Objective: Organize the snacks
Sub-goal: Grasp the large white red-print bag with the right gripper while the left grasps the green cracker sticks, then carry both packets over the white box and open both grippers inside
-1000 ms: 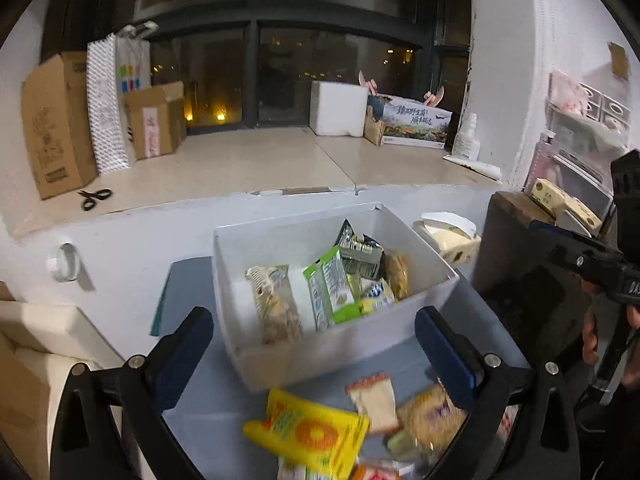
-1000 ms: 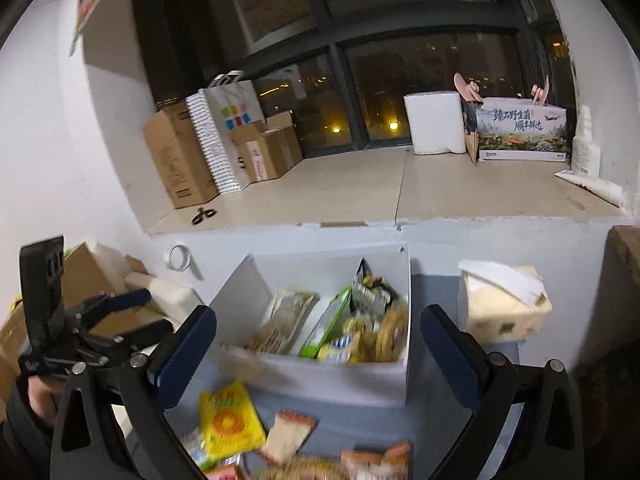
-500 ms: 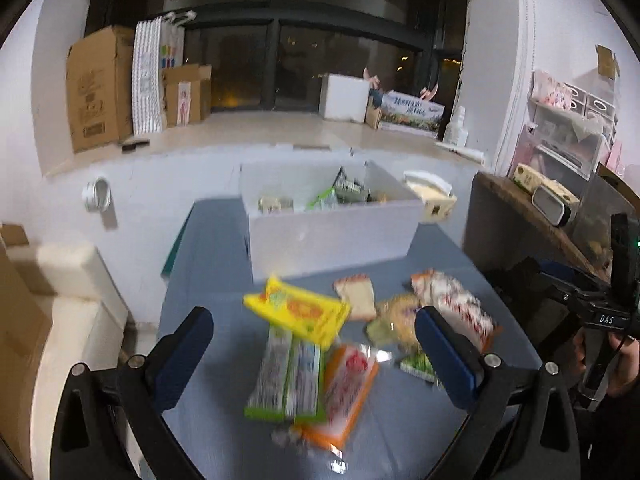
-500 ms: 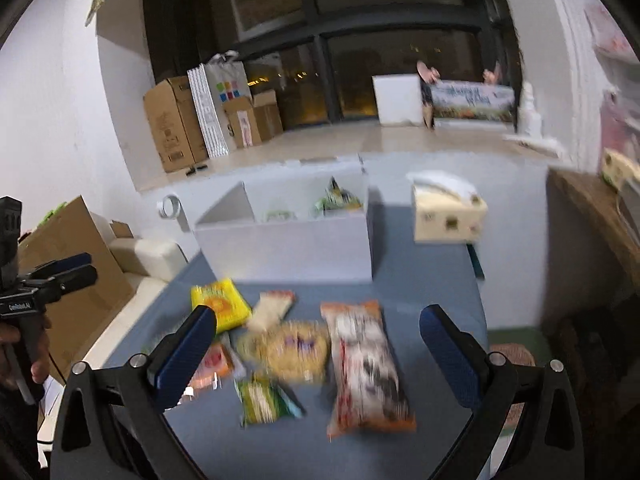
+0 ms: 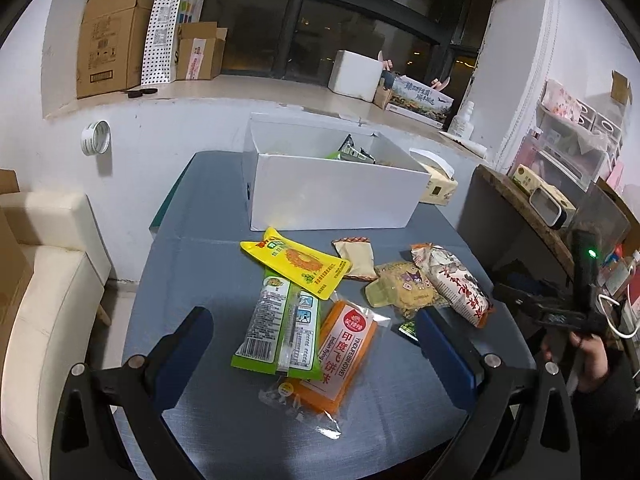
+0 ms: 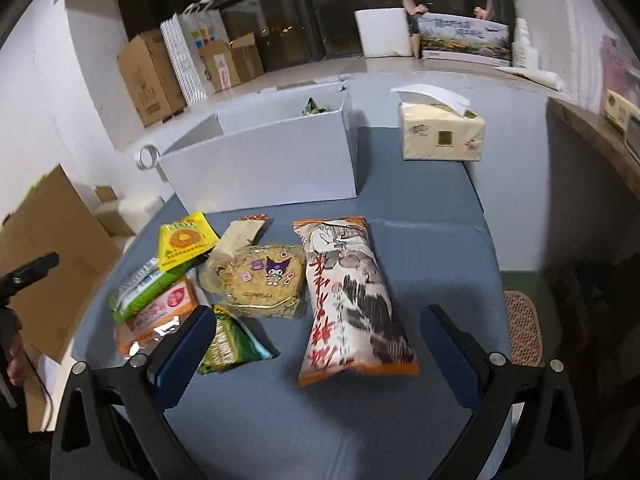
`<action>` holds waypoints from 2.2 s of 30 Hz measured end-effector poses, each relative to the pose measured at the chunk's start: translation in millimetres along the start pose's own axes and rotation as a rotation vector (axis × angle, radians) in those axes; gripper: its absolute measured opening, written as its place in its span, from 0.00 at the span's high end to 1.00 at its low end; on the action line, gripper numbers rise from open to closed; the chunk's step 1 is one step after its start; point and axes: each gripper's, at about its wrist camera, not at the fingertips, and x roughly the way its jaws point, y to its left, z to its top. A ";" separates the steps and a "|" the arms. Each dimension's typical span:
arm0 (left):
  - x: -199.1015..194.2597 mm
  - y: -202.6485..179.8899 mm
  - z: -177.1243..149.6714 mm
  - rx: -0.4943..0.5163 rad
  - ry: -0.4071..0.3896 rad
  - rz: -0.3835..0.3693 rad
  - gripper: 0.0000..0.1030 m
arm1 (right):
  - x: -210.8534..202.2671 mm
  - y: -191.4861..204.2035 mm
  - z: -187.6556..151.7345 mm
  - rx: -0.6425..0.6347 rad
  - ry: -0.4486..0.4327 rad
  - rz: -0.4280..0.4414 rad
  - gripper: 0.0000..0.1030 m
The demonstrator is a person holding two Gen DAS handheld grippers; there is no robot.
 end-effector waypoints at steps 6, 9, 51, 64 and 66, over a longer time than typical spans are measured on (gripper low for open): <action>5.0 -2.2 -1.4 0.011 0.014 0.005 0.00 | 49.8 -6.0 19.6 -0.039 0.116 -0.015 0.00; 6.2 -1.6 -1.7 0.021 0.020 0.015 0.00 | 69.0 -11.5 22.5 -0.034 0.162 -0.020 0.00; 151.3 24.6 -8.5 0.077 0.326 0.077 0.37 | -20.9 20.7 -11.0 -0.016 0.006 0.094 0.59; 64.4 43.9 -15.1 0.021 0.171 0.132 0.37 | -15.7 42.1 -9.0 -0.068 0.011 0.121 0.59; 52.9 41.8 -10.2 0.029 0.143 0.111 0.37 | -15.8 46.6 -8.1 -0.073 0.010 0.133 0.59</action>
